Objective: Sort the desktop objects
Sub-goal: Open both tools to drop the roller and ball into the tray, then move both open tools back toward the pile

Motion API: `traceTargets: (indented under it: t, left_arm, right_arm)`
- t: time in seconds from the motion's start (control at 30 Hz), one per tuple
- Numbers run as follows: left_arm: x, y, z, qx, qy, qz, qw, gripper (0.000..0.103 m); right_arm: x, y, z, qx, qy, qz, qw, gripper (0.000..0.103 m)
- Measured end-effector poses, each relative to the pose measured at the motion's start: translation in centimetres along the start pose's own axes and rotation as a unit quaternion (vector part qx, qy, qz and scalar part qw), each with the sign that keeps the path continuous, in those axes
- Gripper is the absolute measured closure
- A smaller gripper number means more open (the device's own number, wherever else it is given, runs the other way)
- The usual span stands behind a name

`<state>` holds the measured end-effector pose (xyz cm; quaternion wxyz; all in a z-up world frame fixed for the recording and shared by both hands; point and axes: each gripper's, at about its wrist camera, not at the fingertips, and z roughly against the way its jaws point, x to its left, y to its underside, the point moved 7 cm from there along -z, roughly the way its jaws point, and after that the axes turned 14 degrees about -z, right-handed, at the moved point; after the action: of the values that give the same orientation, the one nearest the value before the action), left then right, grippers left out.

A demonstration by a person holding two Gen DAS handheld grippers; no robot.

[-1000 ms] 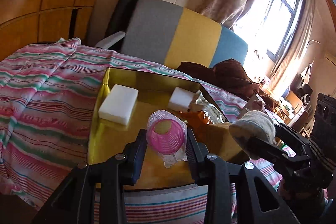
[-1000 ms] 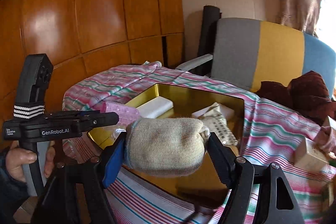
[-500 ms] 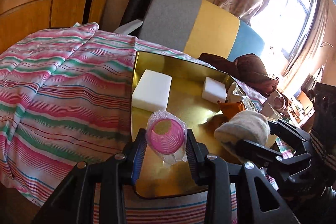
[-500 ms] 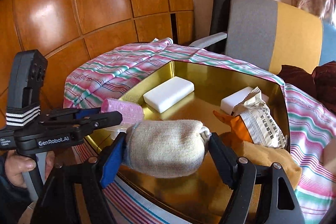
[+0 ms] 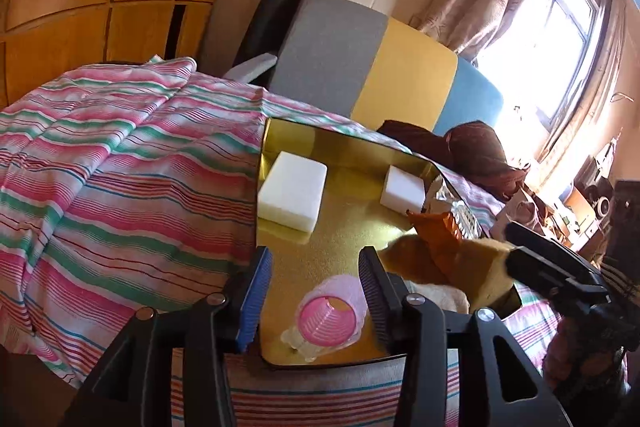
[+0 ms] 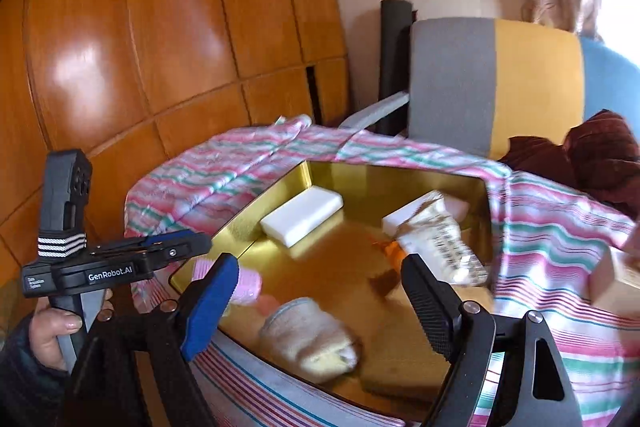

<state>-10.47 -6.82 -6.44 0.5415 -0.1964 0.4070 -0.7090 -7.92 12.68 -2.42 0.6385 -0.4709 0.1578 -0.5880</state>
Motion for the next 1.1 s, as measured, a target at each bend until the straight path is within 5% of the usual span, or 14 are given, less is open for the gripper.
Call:
traceTargets:
  t: [0.3,0.53,0.73,0.93,1.1]
  left_arm:
    - [-4.7,-1.4,-0.1,-0.001,0.036,-0.036,0.9987,0.051]
    - [-13.6,-2.7,-2.0,0.018,0.130,-0.089,0.9874,0.048]
    - [-22.7,-2.6,-4.4,0.045,0.200,-0.142,0.9684,0.047]
    - [-29.8,-1.3,-7.0,0.086,0.229,-0.178,0.9530,0.046]
    - [-33.7,-1.7,-9.4,0.113,0.242,-0.185,0.9459,0.046]
  right_arm:
    - [-12.5,0.4,6.8,-0.049,0.122,-0.100,0.986,0.014]
    - [-23.1,3.8,12.8,-0.061,0.237,-0.181,0.953,0.013]
    - [-29.5,6.4,17.9,-0.088,0.302,-0.237,0.919,0.011]
    - [-33.8,8.5,20.4,-0.103,0.327,-0.278,0.897,0.009]
    - [-35.6,9.5,20.6,-0.108,0.316,-0.304,0.892,0.008]
